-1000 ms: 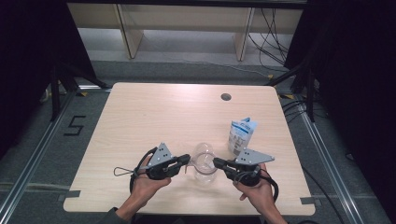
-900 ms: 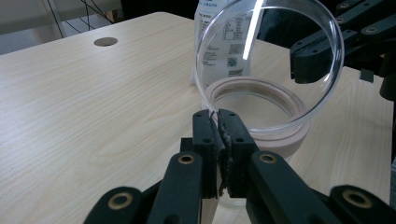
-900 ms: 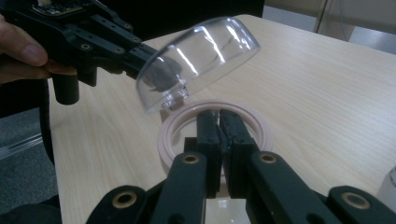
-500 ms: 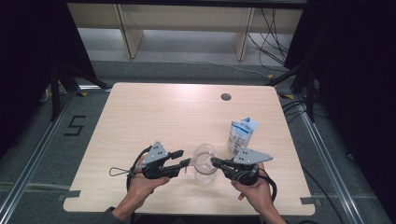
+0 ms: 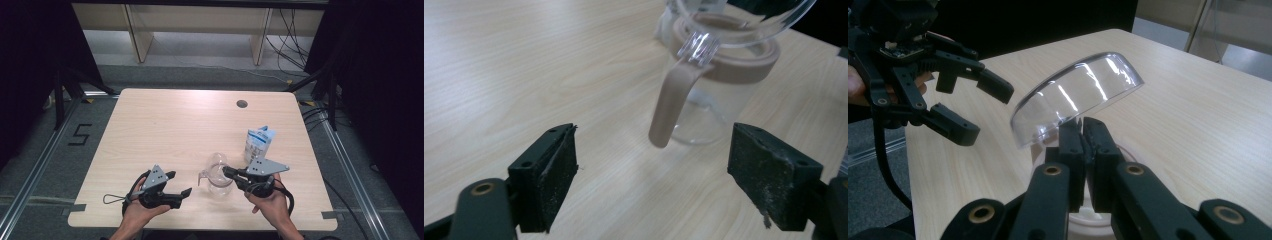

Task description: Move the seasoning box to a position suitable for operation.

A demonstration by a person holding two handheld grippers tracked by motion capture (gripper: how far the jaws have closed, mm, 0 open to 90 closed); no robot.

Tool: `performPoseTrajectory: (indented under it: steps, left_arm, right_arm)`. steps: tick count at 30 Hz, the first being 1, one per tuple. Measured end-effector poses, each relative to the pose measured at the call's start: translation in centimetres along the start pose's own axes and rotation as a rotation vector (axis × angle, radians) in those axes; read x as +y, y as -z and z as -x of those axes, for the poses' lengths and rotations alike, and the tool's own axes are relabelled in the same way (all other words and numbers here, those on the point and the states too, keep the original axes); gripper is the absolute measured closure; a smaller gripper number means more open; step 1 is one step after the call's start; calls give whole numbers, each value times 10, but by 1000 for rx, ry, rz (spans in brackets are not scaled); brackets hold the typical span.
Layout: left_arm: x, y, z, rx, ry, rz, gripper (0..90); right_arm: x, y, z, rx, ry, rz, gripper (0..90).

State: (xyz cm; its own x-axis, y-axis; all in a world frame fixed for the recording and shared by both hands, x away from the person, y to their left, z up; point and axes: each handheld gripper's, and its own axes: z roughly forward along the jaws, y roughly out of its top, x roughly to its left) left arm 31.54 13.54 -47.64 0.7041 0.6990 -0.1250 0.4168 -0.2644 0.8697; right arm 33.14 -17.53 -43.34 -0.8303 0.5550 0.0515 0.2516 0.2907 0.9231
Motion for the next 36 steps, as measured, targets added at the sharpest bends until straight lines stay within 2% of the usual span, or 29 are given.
performPoseTrajectory:
  steps: [1, 2, 4, 5, 6, 8, 9, 11, 12, 14, 15, 18, 19, 20, 21, 22, 23, 24, 25, 26, 27, 28, 30, 31, 32, 35, 36]
  left_arm:
    - [-2, 2, -1, 17, -3, -7, 185]
    - [-3, 3, -2, 19, 4, 3, 169]
    - [-5, 5, -4, 35, 16, -5, 160]
    - [-8, 6, -5, 43, 19, -3, 159]
    - [-10, 7, -6, 50, 30, -2, 158]
    - [-13, 8, -5, 57, 27, -5, 154]
    - [-16, 8, -4, 59, 44, -2, 154]
    - [-18, 9, -4, 57, 40, -9, 154]
    - [-19, 9, -5, 58, 33, -13, 154]
    - [-21, 10, -5, 76, 32, -16, 150]
    - [-23, 9, -4, 74, 51, -8, 150]
    - [-26, 8, -3, 61, 55, -12, 149]
    - [-26, 8, -4, 60, 31, -23, 149]
    - [-27, 7, -3, 60, 49, -17, 149]
    - [-27, 7, -3, 60, 48, -20, 149]
    - [-27, 7, -3, 59, 43, -18, 150]
    - [-28, 7, -3, 61, 44, -20, 150]
    - [-28, 7, -3, 66, 44, -24, 150]
    - [-28, 7, -3, 66, 43, -23, 150]
    - [-28, 7, -3, 65, 44, -24, 149]
    - [-28, 7, -3, 62, 44, -24, 150]
    - [-28, 8, -3, 63, 38, -27, 150]
    - [-29, 7, -3, 62, 57, -23, 150]
    - [-29, 8, -3, 67, 58, -21, 150]
    - [-29, 8, -3, 73, 55, -31, 150]
    - [-29, 6, -5, 67, 52, -34, 150]
    - [-30, 6, -4, 73, 63, -34, 150]
  right_arm:
    - [1, 0, 2, -11, 37, 3, 877]
    - [3, 0, -1, 17, 22, -18, 875]
    - [5, -2, 0, 6, 68, 7, 875]
    - [6, -2, -1, -1, 65, 5, 875]
    - [6, -3, -4, 10, 41, 3, 875]
    - [9, -4, -4, 7, 65, 11, 872]
    - [9, -4, -6, 9, 46, 4, 872]
    - [11, -6, -6, 6, 75, 22, 871]
    - [11, -7, -9, 3, 47, 27, 870]
    - [13, -8, -8, 20, 76, 17, 868]
    - [14, -10, -8, 33, 76, 25, 867]
    - [15, -10, -12, 19, 57, 15, 863]
    - [14, -12, -12, 29, 57, 27, 862]
    - [15, -12, -13, 36, 49, 8, 862]
    - [15, -12, -14, 27, 55, 10, 860]
    - [15, -14, -13, 37, 71, 19, 859]
    - [15, -15, -14, 41, 61, 20, 859]
    - [16, -16, -14, 50, 70, 32, 858]
    - [16, -16, -14, 36, 82, 24, 856]
    - [16, -16, -16, 40, 63, 19, 856]
    - [17, -17, -16, 48, 69, 30, 855]
    - [17, -17, -18, 60, 50, 6, 853]
    - [18, -20, -18, 72, 64, 33, 852]
    - [19, -20, -19, 57, 78, 16, 849]
    - [18, -21, -21, 73, 58, 12, 847]
    - [18, -24, -21, 57, 71, 36, 842]
    - [18, -24, -21, 60, 72, 33, 839]
